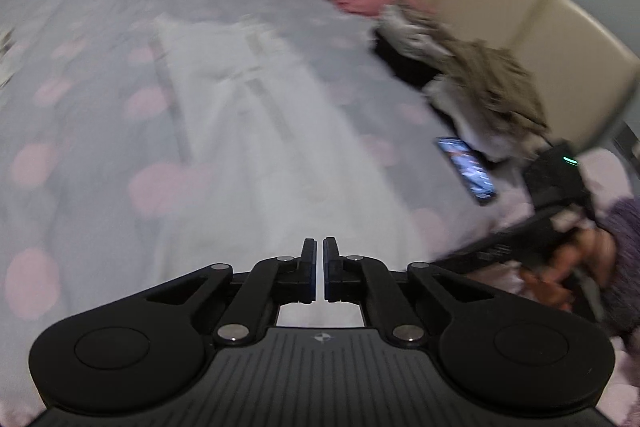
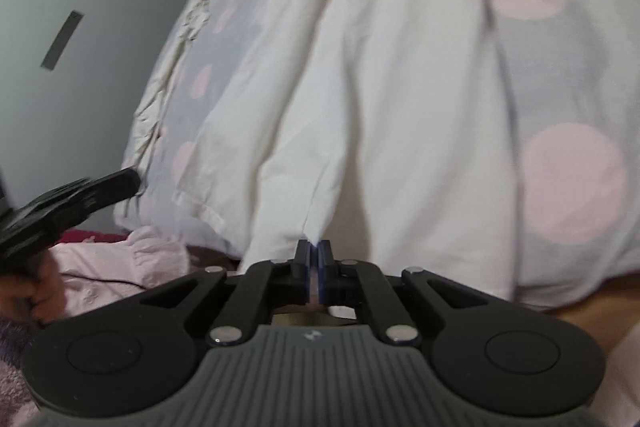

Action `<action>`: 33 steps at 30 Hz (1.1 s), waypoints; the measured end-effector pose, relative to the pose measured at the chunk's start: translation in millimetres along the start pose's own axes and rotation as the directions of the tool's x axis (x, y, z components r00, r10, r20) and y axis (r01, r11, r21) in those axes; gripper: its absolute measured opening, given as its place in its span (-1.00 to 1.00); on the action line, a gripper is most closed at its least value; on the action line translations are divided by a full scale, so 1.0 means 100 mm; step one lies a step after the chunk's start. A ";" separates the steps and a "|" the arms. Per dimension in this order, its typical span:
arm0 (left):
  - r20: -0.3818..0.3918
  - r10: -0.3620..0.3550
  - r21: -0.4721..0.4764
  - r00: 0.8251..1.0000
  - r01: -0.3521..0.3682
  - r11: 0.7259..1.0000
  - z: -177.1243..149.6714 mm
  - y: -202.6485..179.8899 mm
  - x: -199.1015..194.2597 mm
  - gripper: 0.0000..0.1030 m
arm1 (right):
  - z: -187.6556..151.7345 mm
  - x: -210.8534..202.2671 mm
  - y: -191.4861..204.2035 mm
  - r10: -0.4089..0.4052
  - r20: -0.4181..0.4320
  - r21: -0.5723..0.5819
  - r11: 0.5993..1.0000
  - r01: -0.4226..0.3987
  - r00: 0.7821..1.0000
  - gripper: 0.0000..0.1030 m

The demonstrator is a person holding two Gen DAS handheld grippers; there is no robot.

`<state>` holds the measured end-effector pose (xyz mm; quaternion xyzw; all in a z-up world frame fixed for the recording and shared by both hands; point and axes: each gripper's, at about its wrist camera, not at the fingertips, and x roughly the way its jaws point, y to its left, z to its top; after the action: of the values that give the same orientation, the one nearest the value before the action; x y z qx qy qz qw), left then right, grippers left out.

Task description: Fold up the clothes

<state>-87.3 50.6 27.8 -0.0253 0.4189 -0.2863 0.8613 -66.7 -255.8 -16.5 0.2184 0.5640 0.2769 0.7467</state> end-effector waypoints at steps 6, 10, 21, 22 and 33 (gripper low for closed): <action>-0.004 0.192 0.028 0.981 -0.192 0.981 -0.04 0.00 0.15 -0.44 | -0.09 -0.11 -0.28 0.001 -0.011 0.026 1.000 0.000 1.000 -0.92; -0.042 0.345 -0.001 0.938 -0.345 0.939 -0.20 0.29 0.23 0.00 | -0.12 -0.16 -0.37 0.010 -0.008 0.036 0.999 -0.009 1.000 -0.92; -0.156 0.311 -0.159 0.937 -0.335 0.929 -0.42 0.75 0.36 -0.84 | -0.09 -0.05 -0.31 0.021 -0.007 0.016 1.000 -0.021 1.000 -0.91; -0.146 0.309 -0.155 0.940 -0.330 0.931 -0.41 0.72 0.33 -0.89 | -0.09 -0.06 -0.31 0.019 -0.005 0.017 1.000 -0.019 1.000 -0.91; -0.084 0.183 -0.001 0.980 -0.183 0.983 -0.06 -0.22 0.10 -0.97 | -0.08 -0.08 -0.31 0.016 0.006 0.023 1.000 -0.017 1.000 -0.91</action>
<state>-97.0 28.4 23.0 0.0215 0.4562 -0.2048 0.8657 -71.2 -283.6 -32.8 0.2322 0.5631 0.2760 0.7435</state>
